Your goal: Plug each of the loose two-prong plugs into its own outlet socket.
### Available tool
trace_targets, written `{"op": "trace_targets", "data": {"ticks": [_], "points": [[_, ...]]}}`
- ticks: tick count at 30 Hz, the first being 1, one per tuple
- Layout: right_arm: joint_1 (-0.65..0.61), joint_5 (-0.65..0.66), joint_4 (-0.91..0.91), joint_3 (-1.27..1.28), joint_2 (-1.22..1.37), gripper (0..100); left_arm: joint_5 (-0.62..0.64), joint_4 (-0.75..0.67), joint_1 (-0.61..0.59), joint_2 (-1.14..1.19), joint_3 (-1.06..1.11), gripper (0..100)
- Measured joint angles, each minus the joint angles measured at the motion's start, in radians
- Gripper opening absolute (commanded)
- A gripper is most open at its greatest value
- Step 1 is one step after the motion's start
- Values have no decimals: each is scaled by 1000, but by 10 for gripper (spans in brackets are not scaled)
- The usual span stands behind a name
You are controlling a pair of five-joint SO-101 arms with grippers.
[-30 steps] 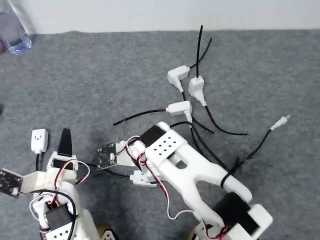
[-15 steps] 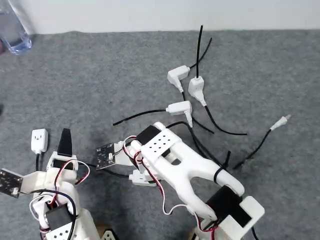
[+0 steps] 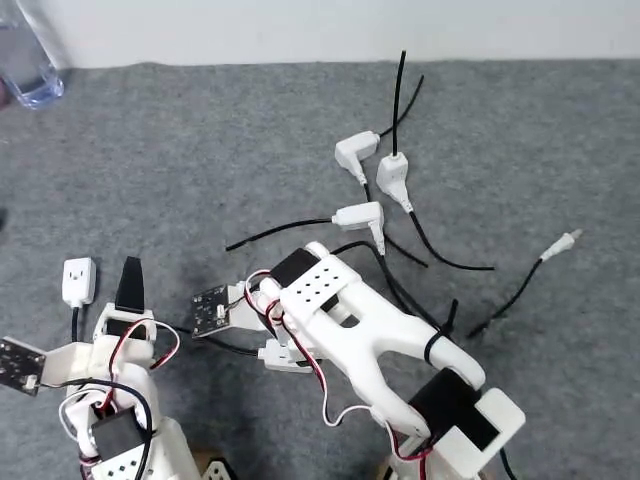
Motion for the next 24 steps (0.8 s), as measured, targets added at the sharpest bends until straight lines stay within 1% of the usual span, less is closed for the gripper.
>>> {"op": "trace_targets", "data": {"ticks": [4, 6, 11, 15, 20, 24], "points": [[-9, -11, 23, 8, -18, 226, 0, 0, -2, 0, 0, 367], [-17, -29, 38, 20, -35, 253, 0, 0, -23, 0, 0, 367], [-17, -41, 55, 18, -129, 254, -2, 0, -87, 0, 0, 367], [-61, -51, 63, 18, -183, 255, 0, 0, -181, 0, 0, 367], [-100, -123, 64, 14, -186, 255, 0, 0, -272, 0, 0, 367], [-104, -161, 69, -28, -124, 255, 0, 0, -347, 0, 0, 367]]}}
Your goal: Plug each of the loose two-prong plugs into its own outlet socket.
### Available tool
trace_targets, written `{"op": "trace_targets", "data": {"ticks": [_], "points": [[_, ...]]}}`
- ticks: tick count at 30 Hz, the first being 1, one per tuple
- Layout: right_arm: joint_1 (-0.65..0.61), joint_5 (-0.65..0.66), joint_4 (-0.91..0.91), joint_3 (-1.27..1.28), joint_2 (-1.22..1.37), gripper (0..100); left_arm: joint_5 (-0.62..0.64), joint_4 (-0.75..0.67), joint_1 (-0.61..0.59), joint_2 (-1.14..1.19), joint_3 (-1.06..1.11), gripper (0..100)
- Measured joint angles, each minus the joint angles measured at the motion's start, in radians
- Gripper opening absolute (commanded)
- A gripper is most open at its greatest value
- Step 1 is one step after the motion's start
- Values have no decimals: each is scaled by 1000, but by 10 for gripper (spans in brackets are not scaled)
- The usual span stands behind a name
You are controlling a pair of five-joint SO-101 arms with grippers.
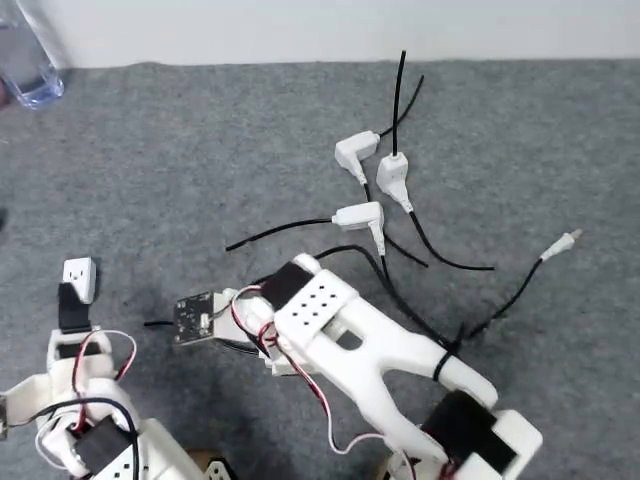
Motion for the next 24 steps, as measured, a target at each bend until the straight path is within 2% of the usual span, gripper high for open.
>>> {"op": "trace_targets", "data": {"ticks": [10, 12, 14, 15, 17, 19, 24], "points": [[-3, -9, -130, -6, 236, 245, 0, 87, -34, 0, 0, 367], [-6, -11, -153, -6, 261, 172, 0, 87, -34, 0, 0, 367], [-3, -12, -172, -8, 272, 22, 0, 87, -34, 0, 0, 367], [9, -12, -181, -21, 276, 0, 0, 87, -34, 0, 0, 367], [40, -12, -195, -48, 295, 44, 0, 87, -34, 0, 0, 367], [71, -11, -196, -75, 298, 1, 0, 87, -34, 0, 0, 367], [144, 14, -110, -189, 269, 8, 0, 87, -34, 0, 0, 367]]}}
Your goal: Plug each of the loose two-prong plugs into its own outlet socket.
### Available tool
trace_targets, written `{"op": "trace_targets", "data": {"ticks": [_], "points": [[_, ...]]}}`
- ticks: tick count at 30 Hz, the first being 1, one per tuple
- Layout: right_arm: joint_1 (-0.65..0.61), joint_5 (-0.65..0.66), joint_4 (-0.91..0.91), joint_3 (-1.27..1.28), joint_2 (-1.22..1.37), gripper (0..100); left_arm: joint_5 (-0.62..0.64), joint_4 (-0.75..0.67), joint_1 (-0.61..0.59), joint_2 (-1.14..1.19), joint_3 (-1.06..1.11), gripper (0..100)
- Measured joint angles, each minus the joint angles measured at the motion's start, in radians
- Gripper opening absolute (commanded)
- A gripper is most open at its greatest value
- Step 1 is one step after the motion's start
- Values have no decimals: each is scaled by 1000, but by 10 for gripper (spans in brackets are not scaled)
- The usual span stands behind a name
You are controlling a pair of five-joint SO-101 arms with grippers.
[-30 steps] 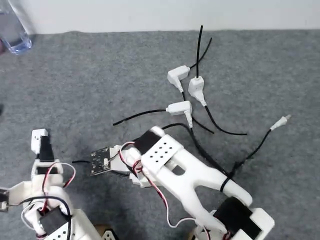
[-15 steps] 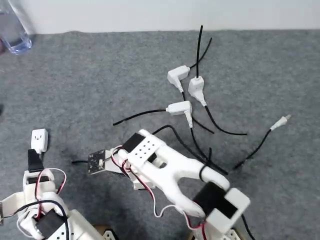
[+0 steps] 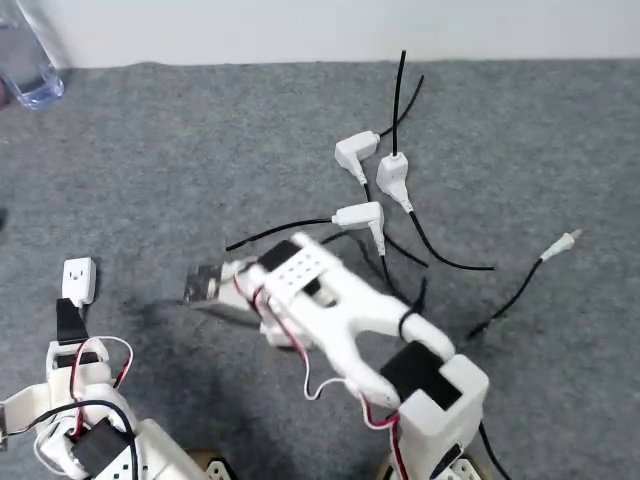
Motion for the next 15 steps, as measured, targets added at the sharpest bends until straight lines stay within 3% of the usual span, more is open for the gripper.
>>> {"op": "trace_targets", "data": {"ticks": [10, 15], "points": [[63, 28, 63, -404, -43, 8, 0, 0, 0, 0, 0, 367], [66, -63, -20, -617, 95, 8, 0, 0, 0, 0, 0, 367]]}}
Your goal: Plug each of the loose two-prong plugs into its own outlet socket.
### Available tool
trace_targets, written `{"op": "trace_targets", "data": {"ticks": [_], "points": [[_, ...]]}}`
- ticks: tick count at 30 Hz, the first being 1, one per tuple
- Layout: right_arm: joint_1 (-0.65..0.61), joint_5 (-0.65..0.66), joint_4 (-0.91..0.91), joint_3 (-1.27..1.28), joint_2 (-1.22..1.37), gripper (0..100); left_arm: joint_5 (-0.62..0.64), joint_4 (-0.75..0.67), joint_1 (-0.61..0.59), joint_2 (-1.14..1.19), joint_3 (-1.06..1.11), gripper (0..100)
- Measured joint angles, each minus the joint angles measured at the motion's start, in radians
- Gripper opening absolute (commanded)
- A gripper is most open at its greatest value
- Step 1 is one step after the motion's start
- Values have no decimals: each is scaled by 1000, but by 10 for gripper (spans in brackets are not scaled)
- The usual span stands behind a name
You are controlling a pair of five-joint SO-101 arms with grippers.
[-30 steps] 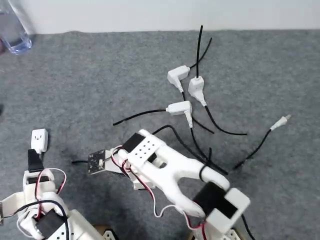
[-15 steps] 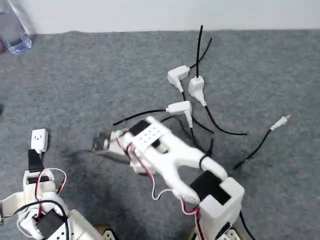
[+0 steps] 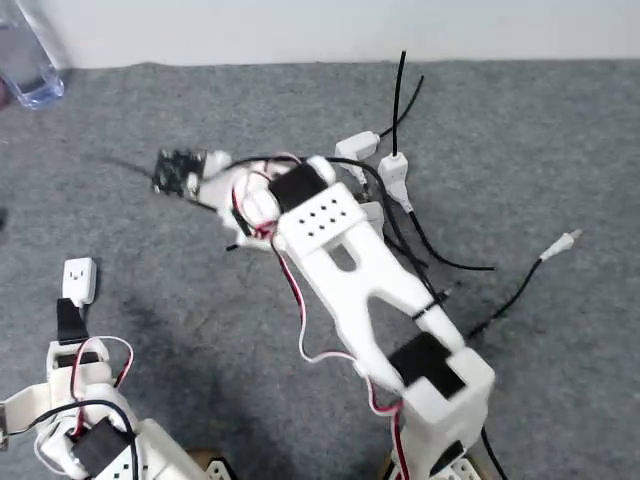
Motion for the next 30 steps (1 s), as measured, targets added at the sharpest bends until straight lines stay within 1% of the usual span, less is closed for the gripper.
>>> {"op": "trace_targets", "data": {"ticks": [7, 10, 14, 17, 27, 28, 30], "points": [[8, -196, -210, -310, 313, 8, 0, 0, 0, 0, 0, 367], [26, -226, -281, -427, 474, 8, 0, 12, 0, 0, 0, 367], [41, -233, -296, -586, 664, 8, 0, 34, 0, 0, 0, 367], [41, -233, -259, -713, 770, 9, 0, 37, 0, 0, 0, 367], [44, -238, 37, -1069, 980, 24, 0, 37, 15, 0, 0, 367], [49, -244, 60, -1097, 996, 46, 0, 37, 18, 0, 0, 367], [60, -278, 100, -1157, 1019, 138, 0, 37, 18, 0, 0, 367]]}}
